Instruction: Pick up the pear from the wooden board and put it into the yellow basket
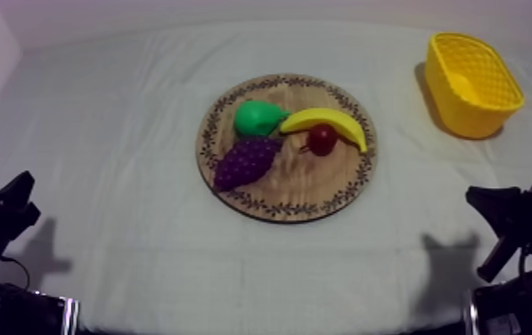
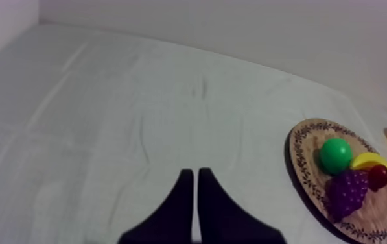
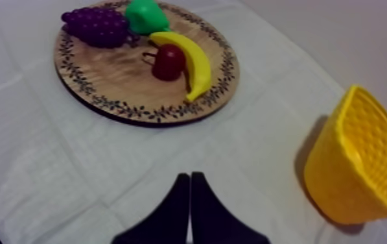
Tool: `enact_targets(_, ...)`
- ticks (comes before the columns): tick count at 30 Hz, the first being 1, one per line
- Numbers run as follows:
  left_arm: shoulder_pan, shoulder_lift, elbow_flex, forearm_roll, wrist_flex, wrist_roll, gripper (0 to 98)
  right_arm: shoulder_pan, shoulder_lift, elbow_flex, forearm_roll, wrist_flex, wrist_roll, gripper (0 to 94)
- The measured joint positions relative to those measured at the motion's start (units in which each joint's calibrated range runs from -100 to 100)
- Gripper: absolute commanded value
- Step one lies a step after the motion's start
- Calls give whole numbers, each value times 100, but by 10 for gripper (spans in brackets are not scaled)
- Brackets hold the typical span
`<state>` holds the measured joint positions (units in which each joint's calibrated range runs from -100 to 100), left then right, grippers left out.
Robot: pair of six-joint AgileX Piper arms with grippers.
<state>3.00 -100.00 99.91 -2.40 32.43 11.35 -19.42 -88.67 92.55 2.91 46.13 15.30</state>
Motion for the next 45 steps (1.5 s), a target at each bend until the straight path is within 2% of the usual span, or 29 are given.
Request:
enact_targets(4,0,0,0,0,0,0,1,-197,771,-546,230,-203,-280,4)
enact_targets(10,0,0,0,0,0,0,1,-146,2211,-1842,66,313,-417,3)
enact_targets(14,0,0,0,0,0,0,1,-154,3334,-2983,34,793,-136,6)
enact_targets(21,0,0,0,0,0,0,1,-321,5329,-5175,-32,2085,561,8)
enact_targets(30,0,0,0,0,0,0,1,-710,7837,-8226,81,3679,911,14)
enact_targets(37,0,0,0,0,0,0,1,-966,9513,-10277,202,4467,959,109)
enact_targets(45,0,0,0,0,0,0,1,-1044,10972,-11840,264,4879,917,243)
